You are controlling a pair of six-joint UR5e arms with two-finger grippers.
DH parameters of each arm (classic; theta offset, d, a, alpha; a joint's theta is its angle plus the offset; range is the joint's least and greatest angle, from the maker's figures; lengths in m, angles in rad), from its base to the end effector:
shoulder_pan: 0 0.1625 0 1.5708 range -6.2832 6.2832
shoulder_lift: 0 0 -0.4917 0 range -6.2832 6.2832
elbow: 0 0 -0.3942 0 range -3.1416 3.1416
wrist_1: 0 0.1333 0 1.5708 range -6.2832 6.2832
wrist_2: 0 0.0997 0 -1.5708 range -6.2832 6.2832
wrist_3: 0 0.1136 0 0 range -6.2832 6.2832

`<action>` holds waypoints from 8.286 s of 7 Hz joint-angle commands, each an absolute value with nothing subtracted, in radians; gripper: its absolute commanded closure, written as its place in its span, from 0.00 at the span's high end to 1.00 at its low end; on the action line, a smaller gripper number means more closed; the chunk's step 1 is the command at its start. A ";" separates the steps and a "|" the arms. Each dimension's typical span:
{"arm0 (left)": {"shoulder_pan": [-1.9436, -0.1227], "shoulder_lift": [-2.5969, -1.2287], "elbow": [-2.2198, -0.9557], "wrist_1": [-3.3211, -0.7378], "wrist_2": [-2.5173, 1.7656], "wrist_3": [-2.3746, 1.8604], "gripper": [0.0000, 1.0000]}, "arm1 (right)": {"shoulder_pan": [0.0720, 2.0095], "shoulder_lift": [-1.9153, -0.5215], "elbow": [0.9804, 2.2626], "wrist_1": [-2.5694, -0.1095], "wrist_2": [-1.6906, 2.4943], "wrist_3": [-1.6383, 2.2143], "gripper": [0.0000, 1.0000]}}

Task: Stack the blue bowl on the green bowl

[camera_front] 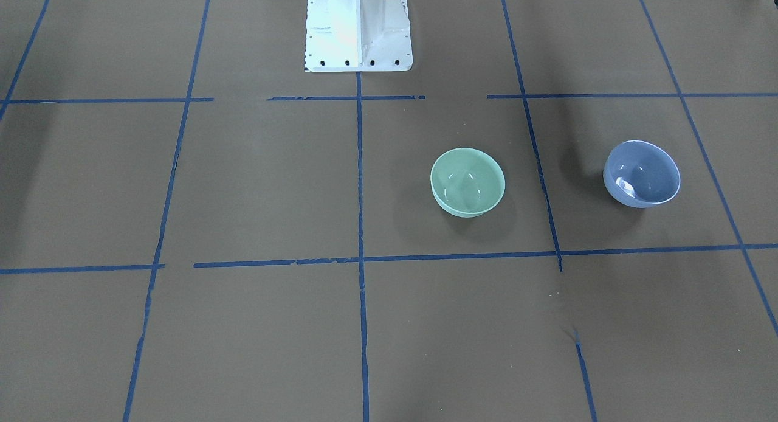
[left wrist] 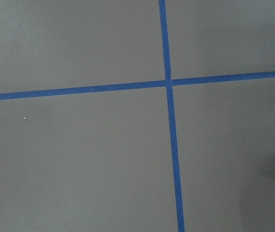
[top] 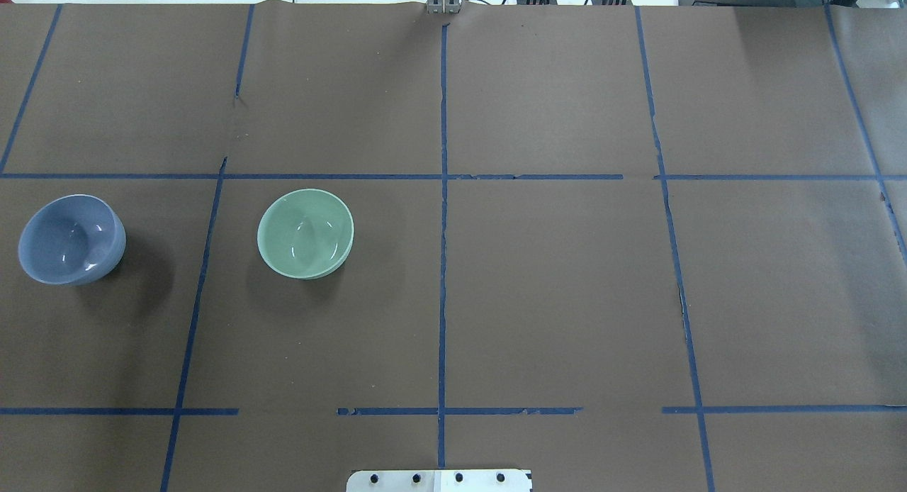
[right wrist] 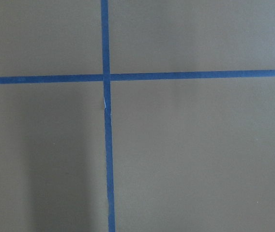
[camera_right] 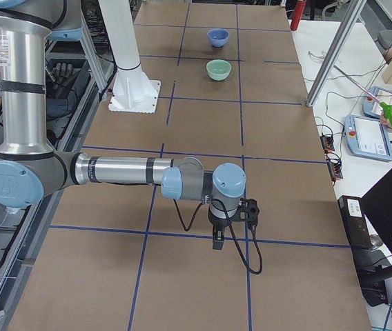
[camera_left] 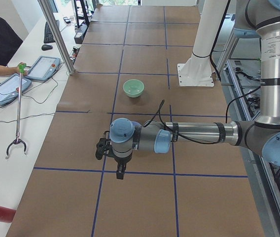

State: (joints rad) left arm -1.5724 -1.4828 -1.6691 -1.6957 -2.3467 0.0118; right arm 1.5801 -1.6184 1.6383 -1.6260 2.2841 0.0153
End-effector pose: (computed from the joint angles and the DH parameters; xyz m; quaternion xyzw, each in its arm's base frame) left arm -0.0545 -0.4606 0.7151 0.0651 0.3770 0.0303 0.9234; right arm 0.0633 -0.4668 0.7352 -0.0176 -0.3490 0.0177 0.9368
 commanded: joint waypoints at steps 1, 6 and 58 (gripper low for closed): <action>-1.551 -1.512 -1.677 -1.753 -2.348 -0.001 1.00 | 1.582 -1.618 1.638 -1.626 2.284 0.015 1.00; -1.206 -1.503 -1.671 -2.103 -2.332 -0.592 1.00 | 1.580 -1.618 1.638 -1.626 2.284 0.015 1.00; -1.163 -1.751 -1.896 -1.721 -2.218 -0.407 1.00 | 1.580 -1.618 1.638 -1.626 2.284 0.015 1.00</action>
